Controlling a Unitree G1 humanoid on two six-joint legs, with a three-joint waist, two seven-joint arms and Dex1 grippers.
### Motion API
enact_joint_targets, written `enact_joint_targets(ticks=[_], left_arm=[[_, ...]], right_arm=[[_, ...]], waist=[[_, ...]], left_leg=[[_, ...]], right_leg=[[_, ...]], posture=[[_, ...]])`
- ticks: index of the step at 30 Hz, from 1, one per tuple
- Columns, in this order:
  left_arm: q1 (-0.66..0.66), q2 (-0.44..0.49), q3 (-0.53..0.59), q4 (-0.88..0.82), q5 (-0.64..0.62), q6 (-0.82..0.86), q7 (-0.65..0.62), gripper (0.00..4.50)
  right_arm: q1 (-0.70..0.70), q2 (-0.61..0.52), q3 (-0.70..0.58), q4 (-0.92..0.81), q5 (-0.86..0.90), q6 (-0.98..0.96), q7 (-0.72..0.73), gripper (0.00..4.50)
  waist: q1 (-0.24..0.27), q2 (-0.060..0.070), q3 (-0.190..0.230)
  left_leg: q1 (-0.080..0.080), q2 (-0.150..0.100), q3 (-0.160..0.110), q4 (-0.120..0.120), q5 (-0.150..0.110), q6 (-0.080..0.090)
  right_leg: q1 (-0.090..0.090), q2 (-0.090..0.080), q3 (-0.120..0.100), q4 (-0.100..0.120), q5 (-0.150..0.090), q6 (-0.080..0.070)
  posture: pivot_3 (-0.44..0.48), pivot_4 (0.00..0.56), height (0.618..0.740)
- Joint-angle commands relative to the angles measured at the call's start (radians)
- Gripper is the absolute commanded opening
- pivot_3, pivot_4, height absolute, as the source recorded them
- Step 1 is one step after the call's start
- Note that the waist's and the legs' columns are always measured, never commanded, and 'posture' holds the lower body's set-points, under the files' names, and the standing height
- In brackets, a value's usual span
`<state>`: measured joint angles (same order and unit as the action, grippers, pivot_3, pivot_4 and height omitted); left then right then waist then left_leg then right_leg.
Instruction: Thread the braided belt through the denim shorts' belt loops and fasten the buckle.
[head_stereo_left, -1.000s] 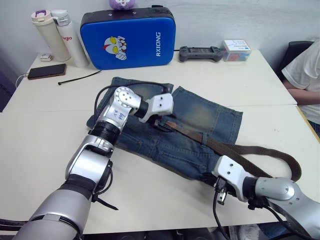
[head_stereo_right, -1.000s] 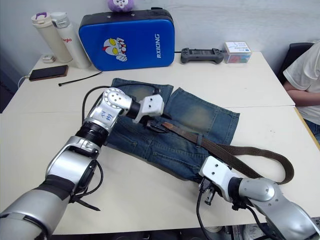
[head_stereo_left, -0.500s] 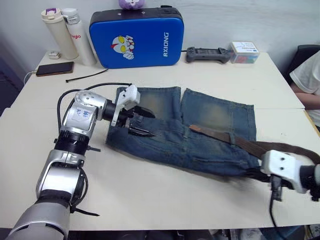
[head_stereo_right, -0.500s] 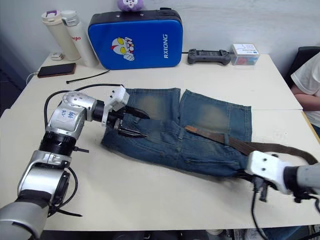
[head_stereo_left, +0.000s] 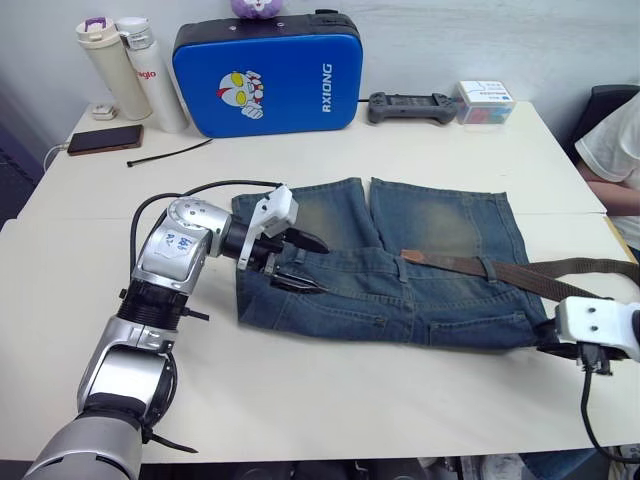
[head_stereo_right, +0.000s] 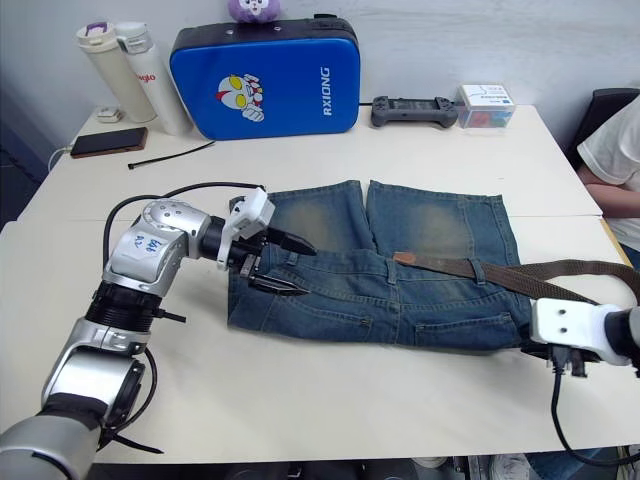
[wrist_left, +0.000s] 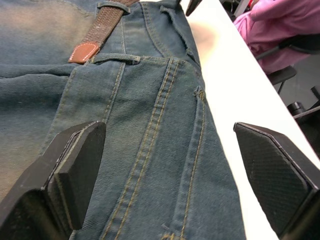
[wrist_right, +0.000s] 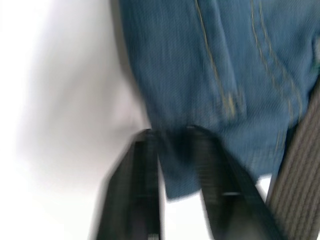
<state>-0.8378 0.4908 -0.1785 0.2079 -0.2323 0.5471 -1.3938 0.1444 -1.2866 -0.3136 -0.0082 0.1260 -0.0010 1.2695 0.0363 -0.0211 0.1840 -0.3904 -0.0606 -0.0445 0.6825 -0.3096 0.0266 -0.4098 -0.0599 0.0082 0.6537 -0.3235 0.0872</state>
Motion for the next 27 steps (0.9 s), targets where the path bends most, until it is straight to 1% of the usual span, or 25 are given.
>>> enact_joint_targets(ticks=[1,2,3,4,6,10,11,12,14,15,17,18,20,21,23,24,27], left_arm=[[-0.002,-0.005,-0.003,-0.043,-0.032,0.01,0.016,4.5],[-0.002,-0.006,-0.004,-0.045,-0.035,0.012,0.019,4.5],[-0.002,-0.006,-0.004,-0.045,-0.037,0.012,0.022,4.5],[-0.002,-0.005,-0.004,-0.046,-0.04,0.012,0.024,4.5],[-0.001,-0.003,-0.003,-0.043,-0.029,-0.004,0.045,4.5],[0.003,-0.011,0.015,-0.046,-0.036,-0.012,0.092,4.5],[0.0,-0.021,0.032,-0.044,-0.038,-0.013,0.127,4.5],[-0.003,-0.027,0.042,-0.043,-0.04,-0.013,0.153,4.5],[-0.004,-0.035,0.067,-0.06,-0.053,-0.003,0.192,4.5],[0.0,-0.034,0.076,-0.079,-0.064,0.011,0.2,4.5],[0.015,-0.028,0.084,-0.121,-0.079,0.028,0.213,4.5],[0.022,-0.025,0.083,-0.137,-0.084,0.034,0.22,4.5],[0.032,-0.02,0.082,-0.16,-0.09,0.041,0.233,4.5],[0.036,-0.019,0.083,-0.169,-0.092,0.044,0.244,4.5],[0.042,-0.023,0.091,-0.185,-0.097,0.052,0.269,4.5],[0.043,-0.024,0.095,-0.192,-0.104,0.058,0.278,4.5],[0.049,-0.02,0.101,-0.219,-0.132,0.077,0.289,4.5]], right_arm=[[-0.021,-0.021,-0.127,-0.109,0.097,0.165,0.032,3.44],[-0.033,-0.02,-0.157,-0.144,0.137,0.238,0.036,3.88],[-0.062,-0.015,-0.198,-0.189,0.216,0.349,0.031,4.42],[-0.084,-0.011,-0.227,-0.221,0.271,0.43,0.026,4.42],[-0.18,0.037,-0.273,-0.284,0.407,0.628,-0.089,4.42],[-0.273,0.154,-0.297,-0.429,0.626,0.956,-0.301,4.42],[-0.325,0.241,-0.295,-0.459,0.719,1.052,-0.427,4.42],[-0.365,0.302,-0.297,-0.478,0.785,1.119,-0.519,4.42],[-0.435,0.481,-0.314,-0.481,0.927,1.258,-0.752,4.42],[-0.431,0.571,-0.311,-0.462,1.051,1.269,-0.912,4.42],[-0.377,0.707,-0.277,-0.44,1.325,1.191,-1.248,4.42],[-0.346,0.735,-0.25,-0.44,1.444,1.136,-1.384,4.42],[-0.306,0.748,-0.203,-0.449,1.622,1.036,-1.576,4.42],[-0.285,0.784,-0.167,-0.451,1.713,0.95,-1.697,4.42],[-0.246,0.869,-0.108,-0.466,1.823,0.807,-1.868,4.42],[-0.237,0.901,-0.09,-0.473,1.842,0.757,-1.918,4.42],[-0.246,0.981,-0.076,-0.486,1.846,0.648,-1.997,4.42]], waist=[[-0.004,0.0,0.0],[-0.007,0.0,0.0],[-0.008,0.0,0.0],[-0.009,0.001,0.0],[-0.014,0.001,0.0],[-0.01,0.0,0.0],[-0.008,0.0,0.0],[-0.008,0.0,0.0],[-0.009,0.0,0.0],[-0.009,0.0,0.0],[-0.009,0.0,0.0],[-0.008,0.001,0.0],[-0.011,0.004,0.0],[-0.013,0.005,0.0],[-0.015,0.004,-0.001],[-0.017,0.004,-0.001],[-0.025,0.005,-0.001]], left_leg=[[0.0,0.0,0.0,0.0,0.0,0.0],[0.0,0.0,0.0,0.0,0.0,-0.001],[0.0,0.0,0.0,0.0,0.0,-0.001],[0.0,0.0,0.0,0.0,0.0,-0.001],[0.0,0.001,0.0,0.0,0.0,-0.001],[0.0,0.002,-0.003,-0.001,-0.001,-0.003],[0.0,0.002,-0.003,-0.001,-0.001,-0.003],[-0.001,0.002,-0.003,0.0,-0.001,-0.003],[-0.001,0.001,-0.002,0.0,-0.001,-0.003],[-0.001,0.001,-0.003,0.0,-0.001,-0.003],[-0.001,0.002,-0.004,0.0,-0.001,-0.003],[-0.001,0.002,-0.004,-0.002,-0.001,-0.003],[-0.002,0.001,-0.003,-0.002,0.0,-0.003],[-0.003,0.001,-0.002,-0.002,-0.001,-0.003],[-0.002,0.001,-0.001,-0.001,0.0,-0.002],[-0.001,0.001,-0.001,-0.001,0.0,-0.003],[-0.001,0.002,-0.001,-0.002,0.0,-0.003]], right_leg=[[0.0,0.0,0.0,0.0,0.0,0.0],[0.0,0.0,0.0,0.0,0.0,0.0],[0.0,0.0,0.0,0.0,0.0,0.0],[0.0,0.0,0.0,0.0,0.0,0.0],[0.0,0.0,0.0,0.0,0.0,0.0],[0.0,0.001,-0.001,-0.001,-0.001,-0.002],[0.0,0.001,-0.001,-0.001,-0.001,-0.002],[0.0,0.0,-0.001,-0.001,-0.001,-0.002],[0.0,0.0,-0.001,-0.001,-0.001,-0.002],[0.0,0.0,-0.001,-0.001,-0.001,-0.002],[0.0,0.0,-0.001,0.001,-0.001,-0.002],[-0.001,0.0,-0.001,0.002,-0.001,-0.002],[-0.004,-0.001,-0.001,0.004,-0.002,-0.003],[-0.004,-0.001,-0.001,0.004,-0.002,-0.003],[-0.004,-0.001,0.0,0.003,-0.001,-0.003],[-0.002,0.0,0.0,0.003,-0.001,-0.003],[-0.003,0.0,0.0,0.004,-0.001,-0.003]], posture=[[0.0,0.15,0.74],[0.0,0.15,0.74],[0.0,0.15,0.74],[0.0,0.15,0.74],[0.0,0.15,0.74],[0.0,0.15,0.74],[0.0,0.15,0.74],[0.0,0.15,0.74],[0.0,0.15,0.74],[0.0,0.15,0.74],[0.0,0.15,0.74],[0.0,0.15,0.74],[0.0,0.15,0.74],[0.0,0.15,0.74],[0.0,0.15,0.74],[0.0,0.15,0.74],[0.0,0.15,0.74]])
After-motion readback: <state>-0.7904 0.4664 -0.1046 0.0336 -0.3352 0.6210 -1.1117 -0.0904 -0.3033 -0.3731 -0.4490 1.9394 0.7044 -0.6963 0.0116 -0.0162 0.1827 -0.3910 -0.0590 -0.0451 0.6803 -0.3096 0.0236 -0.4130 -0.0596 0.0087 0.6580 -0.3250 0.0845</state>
